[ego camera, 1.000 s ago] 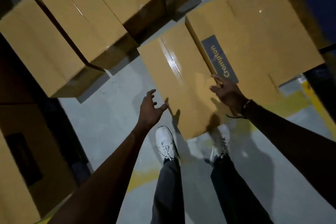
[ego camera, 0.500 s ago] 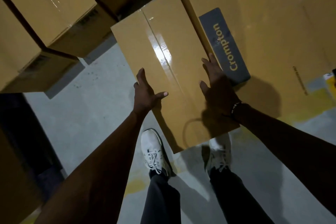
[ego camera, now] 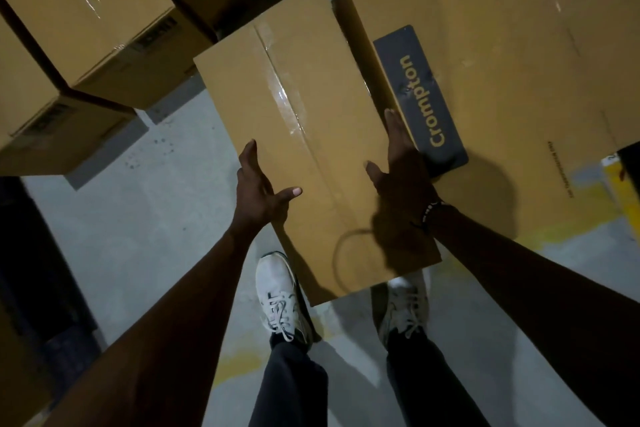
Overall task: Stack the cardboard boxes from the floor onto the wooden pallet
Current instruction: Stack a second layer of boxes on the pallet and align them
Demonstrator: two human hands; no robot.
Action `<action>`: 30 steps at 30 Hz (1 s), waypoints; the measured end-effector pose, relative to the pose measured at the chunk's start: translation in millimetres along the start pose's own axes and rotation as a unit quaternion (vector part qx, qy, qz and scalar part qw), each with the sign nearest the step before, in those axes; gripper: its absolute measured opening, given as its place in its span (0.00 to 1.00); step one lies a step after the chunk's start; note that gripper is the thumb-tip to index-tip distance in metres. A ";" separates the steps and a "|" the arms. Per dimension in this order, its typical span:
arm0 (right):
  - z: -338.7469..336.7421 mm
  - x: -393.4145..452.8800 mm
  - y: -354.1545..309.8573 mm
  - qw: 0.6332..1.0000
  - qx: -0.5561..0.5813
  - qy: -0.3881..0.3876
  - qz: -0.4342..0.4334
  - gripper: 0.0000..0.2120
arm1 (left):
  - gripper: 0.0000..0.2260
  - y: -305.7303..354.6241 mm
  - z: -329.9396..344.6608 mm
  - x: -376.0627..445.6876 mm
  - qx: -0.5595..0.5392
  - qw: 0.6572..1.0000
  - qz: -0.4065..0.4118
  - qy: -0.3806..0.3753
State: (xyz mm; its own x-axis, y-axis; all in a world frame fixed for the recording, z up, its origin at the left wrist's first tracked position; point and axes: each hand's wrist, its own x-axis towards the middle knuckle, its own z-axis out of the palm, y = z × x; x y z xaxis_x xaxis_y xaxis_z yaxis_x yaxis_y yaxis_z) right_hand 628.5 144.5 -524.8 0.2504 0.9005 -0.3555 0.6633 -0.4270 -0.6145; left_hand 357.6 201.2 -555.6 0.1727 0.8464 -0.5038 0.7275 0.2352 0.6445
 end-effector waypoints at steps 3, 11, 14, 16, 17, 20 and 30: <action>1.7 6.5 3.1 0.998 0.016 -0.046 0.047 0.43 | 0.60 -7.4 -4.8 -1.2 -0.019 1.000 -0.007 -0.004; 2.8 28.3 -1.3 0.975 0.112 -0.159 0.111 0.43 | 0.60 -17.3 -11.5 -1.6 -0.068 0.997 -0.003 -0.023; 2.9 29.2 1.0 0.968 0.125 -0.173 0.131 0.44 | 0.59 -17.1 -13.6 -4.0 -0.092 0.995 -0.003 -0.021; 2.7 27.7 -2.7 0.965 0.135 -0.179 0.135 0.44 | 0.58 -19.3 -18.7 -6.8 -0.101 0.995 -0.002 -0.018; 2.5 26.5 -6.2 0.965 0.145 -0.177 0.130 0.45 | 0.58 -19.5 -22.7 -8.9 -0.105 0.994 0.000 -0.014; -0.9 20.5 -23.1 0.962 0.179 -0.177 0.110 0.46 | 0.58 -15.8 -43.6 -18.6 -0.113 0.994 0.008 0.007; -97.7 -15.8 -161.7 0.969 0.175 -0.168 0.047 0.50 | 0.58 72.9 -178.6 -95.4 -0.146 0.985 0.030 0.082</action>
State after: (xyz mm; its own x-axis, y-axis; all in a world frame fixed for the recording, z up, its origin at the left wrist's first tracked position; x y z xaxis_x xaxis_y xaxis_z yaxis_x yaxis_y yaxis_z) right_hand 586.3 207.3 -351.0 0.0143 0.8042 -0.5941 0.3540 -0.5598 -0.7492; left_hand 275.5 222.9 -357.8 0.0828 0.9227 -0.3765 0.4926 0.2905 0.8204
